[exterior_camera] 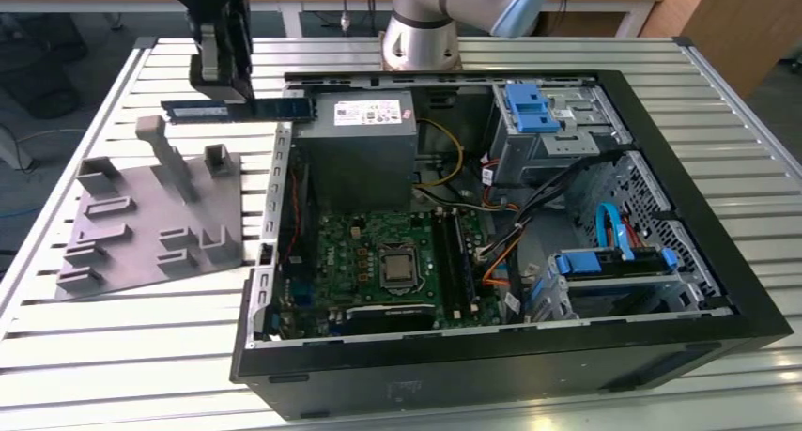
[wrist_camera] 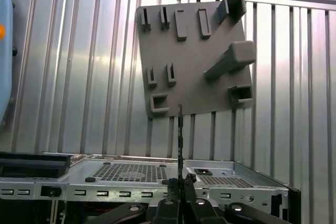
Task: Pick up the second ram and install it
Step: 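Pick up the second ram and move it above second insertion slot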
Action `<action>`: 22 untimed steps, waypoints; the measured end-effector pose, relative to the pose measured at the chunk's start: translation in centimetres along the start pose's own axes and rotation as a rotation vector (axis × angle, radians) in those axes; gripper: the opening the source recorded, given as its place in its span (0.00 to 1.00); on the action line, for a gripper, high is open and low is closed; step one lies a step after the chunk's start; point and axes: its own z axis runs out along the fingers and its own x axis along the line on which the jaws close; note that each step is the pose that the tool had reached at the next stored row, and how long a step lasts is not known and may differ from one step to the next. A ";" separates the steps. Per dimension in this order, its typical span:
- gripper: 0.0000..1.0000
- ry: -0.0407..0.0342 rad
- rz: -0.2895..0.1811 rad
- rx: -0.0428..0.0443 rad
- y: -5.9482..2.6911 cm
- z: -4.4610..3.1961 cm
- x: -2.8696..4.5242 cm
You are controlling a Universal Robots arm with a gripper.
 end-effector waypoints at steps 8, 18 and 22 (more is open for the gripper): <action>0.14 -0.0002 0.003 -0.0006 -2.88 -0.10 0.13; 0.14 -0.0004 0.003 -0.0050 -7.40 -0.36 0.33; 0.14 -0.0005 0.003 -0.0089 -9.99 -0.49 0.44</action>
